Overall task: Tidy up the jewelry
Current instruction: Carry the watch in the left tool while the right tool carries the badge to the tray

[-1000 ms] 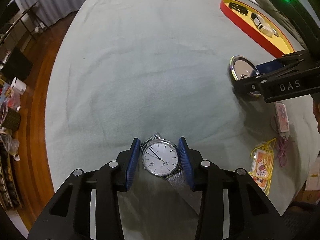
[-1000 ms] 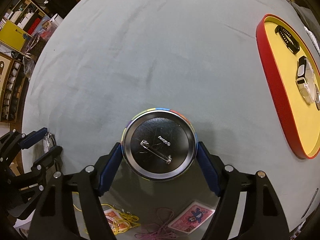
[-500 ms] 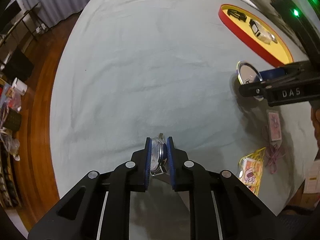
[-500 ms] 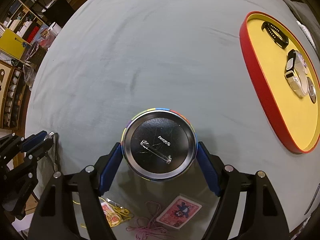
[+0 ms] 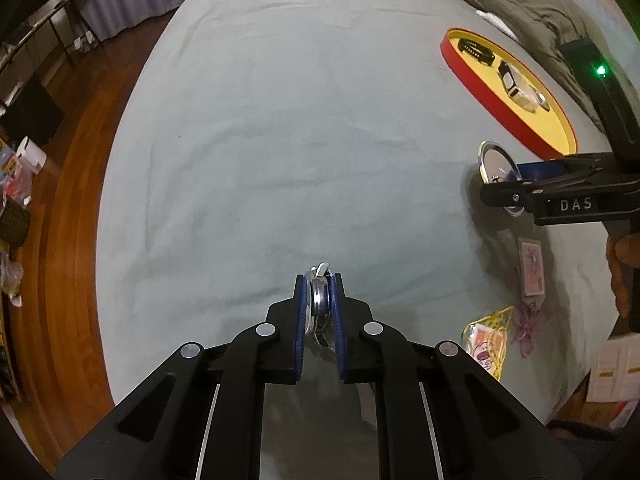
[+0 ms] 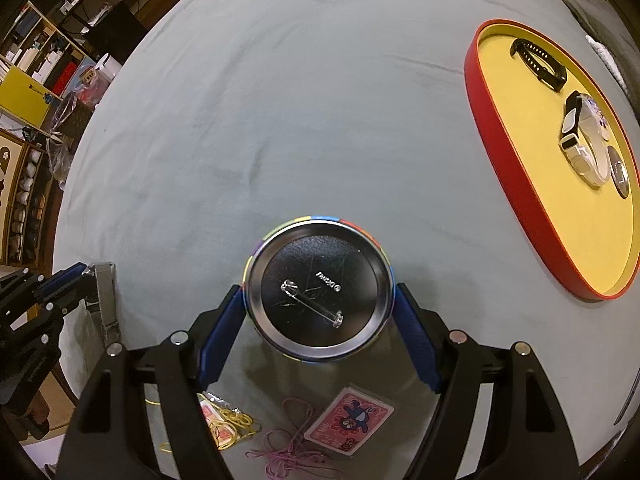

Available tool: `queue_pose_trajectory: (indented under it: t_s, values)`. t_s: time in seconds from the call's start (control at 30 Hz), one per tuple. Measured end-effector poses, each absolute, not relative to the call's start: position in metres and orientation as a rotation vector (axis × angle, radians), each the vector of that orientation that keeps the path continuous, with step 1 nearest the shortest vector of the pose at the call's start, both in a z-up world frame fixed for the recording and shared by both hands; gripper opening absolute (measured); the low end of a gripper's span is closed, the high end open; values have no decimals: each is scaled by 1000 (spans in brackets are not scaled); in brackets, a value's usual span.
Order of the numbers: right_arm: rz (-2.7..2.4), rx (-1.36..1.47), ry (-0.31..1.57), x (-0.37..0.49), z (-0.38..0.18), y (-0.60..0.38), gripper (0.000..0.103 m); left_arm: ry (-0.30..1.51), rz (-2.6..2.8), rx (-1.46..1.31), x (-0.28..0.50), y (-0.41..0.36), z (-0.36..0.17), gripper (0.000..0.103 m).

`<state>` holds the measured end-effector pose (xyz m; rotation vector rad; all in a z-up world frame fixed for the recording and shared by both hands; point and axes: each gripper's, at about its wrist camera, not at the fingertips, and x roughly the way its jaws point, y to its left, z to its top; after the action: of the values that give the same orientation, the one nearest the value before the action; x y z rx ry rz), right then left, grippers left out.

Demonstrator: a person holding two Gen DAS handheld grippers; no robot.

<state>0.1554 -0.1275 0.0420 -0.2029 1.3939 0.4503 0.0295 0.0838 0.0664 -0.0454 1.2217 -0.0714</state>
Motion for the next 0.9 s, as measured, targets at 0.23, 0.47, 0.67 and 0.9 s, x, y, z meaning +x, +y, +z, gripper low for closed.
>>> queue_pose_trajectory:
  t_s: [0.23,0.47,0.67,0.9]
  values:
    - [445,-197,1382,153,46,-129,70,1200,-91,-47,31,83,79,11]
    - [426,-171,1362,148,53,-130,70,1174,-115,-37,35,76,94,11]
    - [410,-152,1342,147,67,-134,70,1157,-130,-27,45,72,112,10]
    - [375,-109,1287,153,96,-148,70,1094,-155,-1,66,57,148,10]
